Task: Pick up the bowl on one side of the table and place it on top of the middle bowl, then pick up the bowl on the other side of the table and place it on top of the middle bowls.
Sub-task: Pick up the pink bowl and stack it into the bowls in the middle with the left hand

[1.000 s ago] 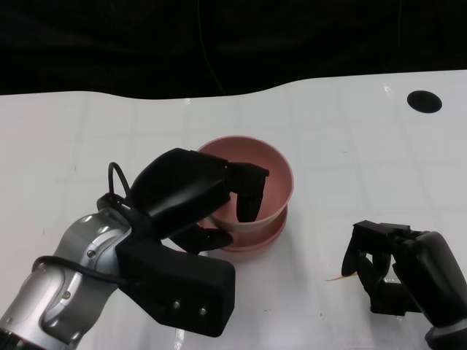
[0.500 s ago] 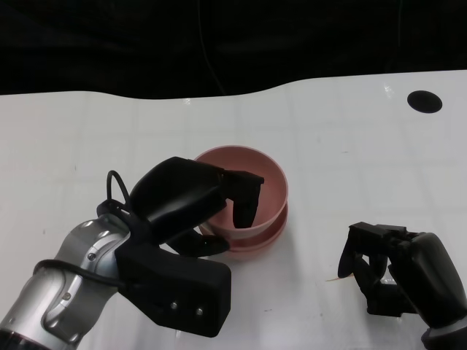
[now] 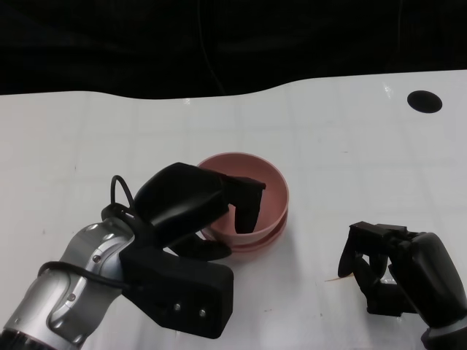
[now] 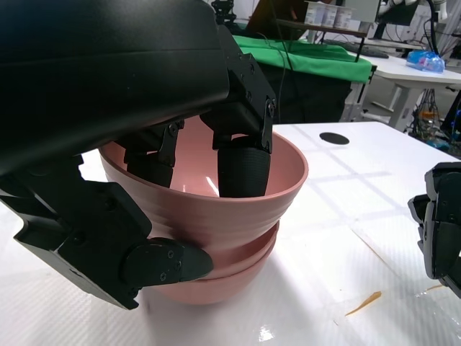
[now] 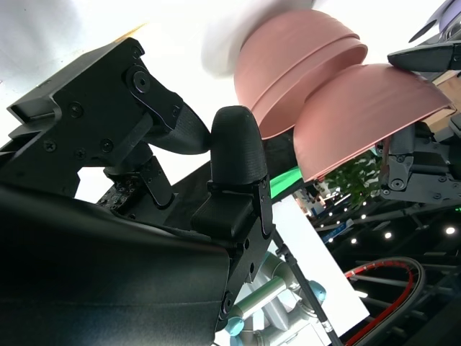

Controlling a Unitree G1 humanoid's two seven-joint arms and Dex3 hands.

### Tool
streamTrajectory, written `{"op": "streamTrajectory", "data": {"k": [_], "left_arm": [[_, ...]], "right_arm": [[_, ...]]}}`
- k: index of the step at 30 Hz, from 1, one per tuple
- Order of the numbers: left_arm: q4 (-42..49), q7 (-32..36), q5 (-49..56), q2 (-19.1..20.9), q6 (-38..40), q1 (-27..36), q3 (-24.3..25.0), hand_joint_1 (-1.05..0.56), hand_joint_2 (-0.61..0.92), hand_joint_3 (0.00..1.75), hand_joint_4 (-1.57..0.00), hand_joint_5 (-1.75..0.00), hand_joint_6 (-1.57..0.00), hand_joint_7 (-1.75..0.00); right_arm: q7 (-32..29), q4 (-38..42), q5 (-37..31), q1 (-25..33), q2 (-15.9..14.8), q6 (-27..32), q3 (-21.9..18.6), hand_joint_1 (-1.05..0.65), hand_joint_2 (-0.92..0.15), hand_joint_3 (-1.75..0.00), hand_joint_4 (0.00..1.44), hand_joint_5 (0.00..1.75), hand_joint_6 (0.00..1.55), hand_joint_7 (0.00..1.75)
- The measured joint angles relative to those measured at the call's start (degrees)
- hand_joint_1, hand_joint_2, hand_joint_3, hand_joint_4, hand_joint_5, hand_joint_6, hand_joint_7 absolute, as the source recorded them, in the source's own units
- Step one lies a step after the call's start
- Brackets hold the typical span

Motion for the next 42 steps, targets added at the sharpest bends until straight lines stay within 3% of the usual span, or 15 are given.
{"op": "streamTrajectory", "data": {"k": [12, 32, 36, 42], "left_arm": [[2.0, 1.5, 0.4, -0.5, -0.1, -0.3, -0.8, -0.03, 0.68, 0.60, -0.77, -1.75, -0.59, -1.75], [6.3, 4.9, 1.6, -1.3, -1.1, -1.7, -1.5, -0.01, 0.69, 0.59, -0.80, -1.75, -0.62, -1.75], [6.7, 5.0, 2.0, -1.3, -1.1, -1.8, -1.5, -0.02, 0.72, 0.55, -0.79, -1.75, -0.67, -1.62], [7.4, 5.3, 2.2, -1.3, -1.1, -1.8, -1.5, -0.02, 0.73, 0.53, -0.79, -1.75, -0.65, -1.69]], "right_arm": [[0.0, -0.2, 0.0, 0.0, 0.1, 0.3, 0.0, -0.17, -0.47, -1.33, 0.92, 1.75, 0.71, 1.66], [-0.2, -0.2, 0.0, 0.0, 0.2, 0.3, 0.0, -0.17, -0.45, -1.35, 0.92, 1.75, 0.71, 1.66], [-0.2, -0.3, 0.0, 0.0, 0.2, 0.3, 0.0, -0.17, -0.45, -1.35, 0.92, 1.75, 0.71, 1.66], [-0.2, -0.3, 0.0, 0.0, 0.2, 0.3, 0.0, -0.17, -0.46, -1.35, 0.93, 1.75, 0.71, 1.66]]}}
